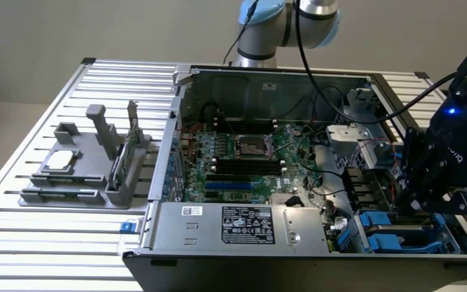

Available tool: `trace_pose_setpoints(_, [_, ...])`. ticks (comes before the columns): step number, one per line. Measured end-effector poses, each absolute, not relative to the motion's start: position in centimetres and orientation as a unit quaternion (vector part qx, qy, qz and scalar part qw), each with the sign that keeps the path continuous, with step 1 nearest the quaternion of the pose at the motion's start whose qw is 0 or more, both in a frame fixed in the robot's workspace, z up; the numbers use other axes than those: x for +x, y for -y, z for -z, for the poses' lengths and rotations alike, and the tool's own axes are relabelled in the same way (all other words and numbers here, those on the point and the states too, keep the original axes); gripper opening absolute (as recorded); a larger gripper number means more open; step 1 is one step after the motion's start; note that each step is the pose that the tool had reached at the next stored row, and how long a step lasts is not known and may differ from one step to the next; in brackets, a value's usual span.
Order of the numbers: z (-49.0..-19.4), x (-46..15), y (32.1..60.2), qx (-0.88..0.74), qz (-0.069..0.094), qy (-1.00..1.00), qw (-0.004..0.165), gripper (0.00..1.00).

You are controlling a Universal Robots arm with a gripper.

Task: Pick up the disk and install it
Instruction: 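Insert the second disk wire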

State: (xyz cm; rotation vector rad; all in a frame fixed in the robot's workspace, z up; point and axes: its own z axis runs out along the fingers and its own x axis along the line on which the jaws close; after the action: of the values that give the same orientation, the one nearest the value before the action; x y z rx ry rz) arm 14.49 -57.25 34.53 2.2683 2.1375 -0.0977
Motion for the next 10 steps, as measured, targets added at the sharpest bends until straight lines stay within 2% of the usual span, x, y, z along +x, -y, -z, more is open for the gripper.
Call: trace_pose_setpoints(10, [-34.30, 14.49, 57.25, 0.723, 0.024, -0.690, 0.015, 0.16])
